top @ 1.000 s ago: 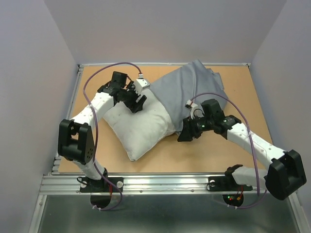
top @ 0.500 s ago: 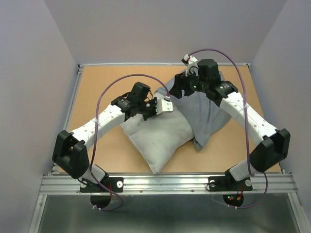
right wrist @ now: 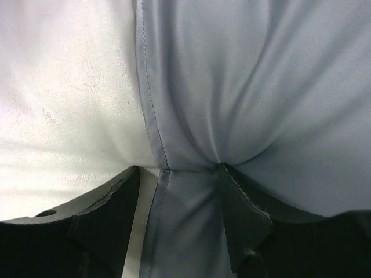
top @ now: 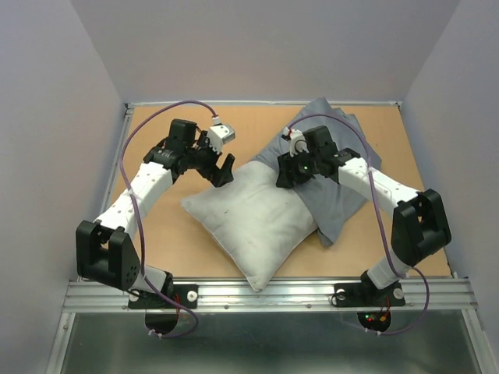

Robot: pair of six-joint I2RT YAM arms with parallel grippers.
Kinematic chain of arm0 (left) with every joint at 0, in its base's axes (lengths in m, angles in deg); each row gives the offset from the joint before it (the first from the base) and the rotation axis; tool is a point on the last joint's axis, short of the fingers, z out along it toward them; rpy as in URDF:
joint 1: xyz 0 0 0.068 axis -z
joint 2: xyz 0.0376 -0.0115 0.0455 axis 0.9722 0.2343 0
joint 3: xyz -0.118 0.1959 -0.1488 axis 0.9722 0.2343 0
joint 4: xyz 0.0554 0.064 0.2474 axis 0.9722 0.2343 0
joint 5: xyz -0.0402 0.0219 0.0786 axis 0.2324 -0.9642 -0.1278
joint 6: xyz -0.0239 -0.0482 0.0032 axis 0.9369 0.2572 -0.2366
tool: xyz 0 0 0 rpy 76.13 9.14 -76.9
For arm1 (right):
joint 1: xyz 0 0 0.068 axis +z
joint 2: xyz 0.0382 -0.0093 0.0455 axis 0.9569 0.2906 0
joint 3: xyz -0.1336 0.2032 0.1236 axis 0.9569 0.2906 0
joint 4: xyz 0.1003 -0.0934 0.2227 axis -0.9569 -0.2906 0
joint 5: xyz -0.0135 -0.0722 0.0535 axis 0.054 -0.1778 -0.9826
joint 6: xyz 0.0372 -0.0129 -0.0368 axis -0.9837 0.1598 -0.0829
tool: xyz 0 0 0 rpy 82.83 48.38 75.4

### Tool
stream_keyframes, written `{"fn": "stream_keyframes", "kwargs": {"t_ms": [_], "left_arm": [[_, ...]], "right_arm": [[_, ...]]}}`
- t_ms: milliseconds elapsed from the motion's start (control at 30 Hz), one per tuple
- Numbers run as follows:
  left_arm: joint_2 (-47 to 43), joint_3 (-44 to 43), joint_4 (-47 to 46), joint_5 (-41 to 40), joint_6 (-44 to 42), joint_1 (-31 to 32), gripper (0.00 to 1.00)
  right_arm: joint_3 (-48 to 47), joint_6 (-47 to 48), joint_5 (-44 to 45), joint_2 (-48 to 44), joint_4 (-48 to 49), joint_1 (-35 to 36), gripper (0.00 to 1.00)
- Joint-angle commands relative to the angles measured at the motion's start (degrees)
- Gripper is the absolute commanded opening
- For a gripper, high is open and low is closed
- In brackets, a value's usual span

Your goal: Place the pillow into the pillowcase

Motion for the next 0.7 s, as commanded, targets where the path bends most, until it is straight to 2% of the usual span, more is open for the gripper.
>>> {"fn": "stream_keyframes", "kwargs": {"t_ms": [0,233,333,467,500,533,567,600,667], "left_arm": [[0.72,3.29,1.0,8.93,9.26,-2.1,0.99],[9.84,3.65,-0.94,24.3,14.8,-2.89,0.99],[14.85,2.95,0.64,28.1,14.27,-2.89,0.99],[20.58,-0.11,3.53,30.56,9.02,-2.81,0.99],[22.5,-3.44,3.89,30.48,7.35,-2.81,0.88],[23.65,-6.08,4.59,30.21,5.59,-2.81,0.71],[24.62,-9.33,8.34,29.08,3.57,-2.81,0.46],[25.15,-12.32,8.82,26.98,3.2,-2.72,0.02],[23.85,-20.03,8.82,21.03,0.76,-2.63,0.0]], "right_arm": [[3.77,1.33,-0.09,-0.47,-5.05,-0.02,0.62],[5.8,1.33,0.79,-0.47,-4.26,-0.02,0.62],[6.06,1.15,1.14,-0.55,-3.64,-0.02,0.63],[5.89,0.8,1.14,-1.87,-3.03,-0.02,0.65],[5.71,0.54,0.97,-2.83,-2.94,-0.02,0.66],[5.28,0.36,0.18,-3.28,-2.94,-0.02,0.66],[4.05,0.36,0.0,-3.89,-2.94,-0.02,0.68],[3.0,-1.47,0.09,-4.68,-2.94,-0.02,0.69],[0.28,-2.45,0.61,-7.14,-2.94,-0.81,0.74]]}}
